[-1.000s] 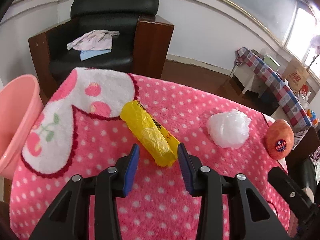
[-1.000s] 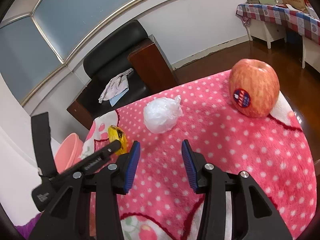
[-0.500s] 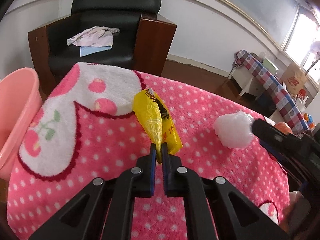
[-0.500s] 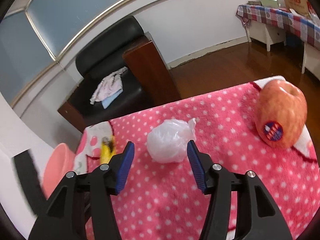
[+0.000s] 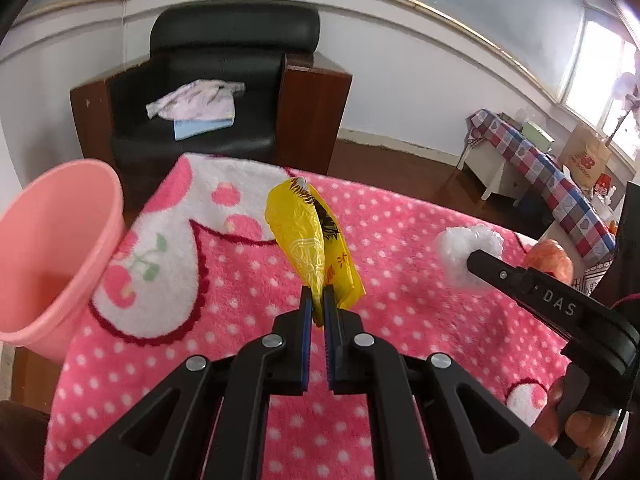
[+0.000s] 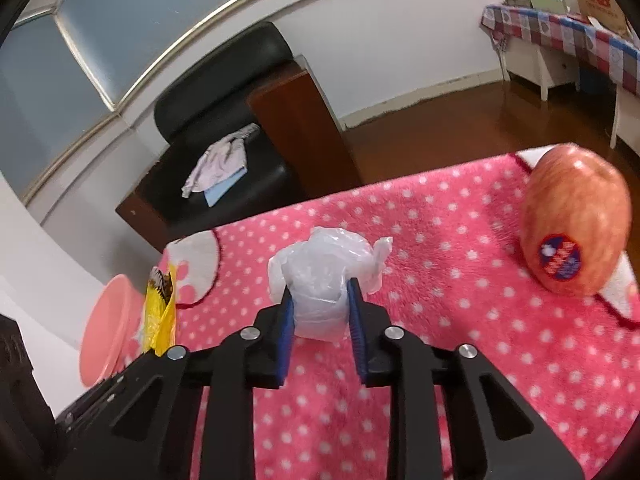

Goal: Collect trash
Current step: 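Grasp the yellow peel with left tool while right tool grasps white plastic bag, then carry both items over the pink bucket and open both tools to drop them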

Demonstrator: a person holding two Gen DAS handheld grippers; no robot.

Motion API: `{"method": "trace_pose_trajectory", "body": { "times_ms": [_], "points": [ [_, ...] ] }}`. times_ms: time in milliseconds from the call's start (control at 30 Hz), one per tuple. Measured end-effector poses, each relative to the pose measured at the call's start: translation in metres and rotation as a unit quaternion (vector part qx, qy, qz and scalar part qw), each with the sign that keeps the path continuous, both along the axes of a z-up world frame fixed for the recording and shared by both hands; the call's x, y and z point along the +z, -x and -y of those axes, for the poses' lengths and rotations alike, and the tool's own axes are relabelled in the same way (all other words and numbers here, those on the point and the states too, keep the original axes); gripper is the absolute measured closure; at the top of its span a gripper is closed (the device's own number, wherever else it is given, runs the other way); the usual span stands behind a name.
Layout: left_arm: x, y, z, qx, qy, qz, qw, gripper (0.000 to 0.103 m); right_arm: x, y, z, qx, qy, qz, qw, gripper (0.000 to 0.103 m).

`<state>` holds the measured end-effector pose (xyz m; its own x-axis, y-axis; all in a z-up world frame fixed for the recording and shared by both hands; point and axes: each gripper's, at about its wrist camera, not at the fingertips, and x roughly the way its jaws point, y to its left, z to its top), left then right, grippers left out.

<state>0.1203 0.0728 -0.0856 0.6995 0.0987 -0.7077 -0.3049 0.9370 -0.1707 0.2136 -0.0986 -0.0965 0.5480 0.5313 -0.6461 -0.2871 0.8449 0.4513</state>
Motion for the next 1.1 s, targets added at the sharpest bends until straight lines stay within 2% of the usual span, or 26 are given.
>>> {"method": "trace_pose_trajectory", "body": {
  "times_ms": [400, 567, 833, 1100],
  "points": [
    [0.046, 0.074, 0.034, -0.028, -0.036, 0.041, 0.9981, 0.098, 0.04, 0.097, 0.035, 0.011, -0.028, 0.045, 0.999, 0.079],
    [0.056, 0.1, 0.04, -0.035, -0.035, 0.047, 0.9977, 0.098, 0.049, 0.128, 0.042, 0.013, -0.029, 0.056, 0.998, 0.079],
    [0.064, 0.12, 0.038, -0.038, -0.023, 0.054, 0.9976, 0.098, 0.068, 0.155, 0.032, 0.026, -0.017, 0.079, 0.996, 0.079],
    [0.076, 0.142, 0.023, -0.029, -0.026, 0.075, 0.9964, 0.098, 0.082, 0.173, 0.01, 0.039, -0.01, 0.098, 0.994, 0.079]
  ]
}}
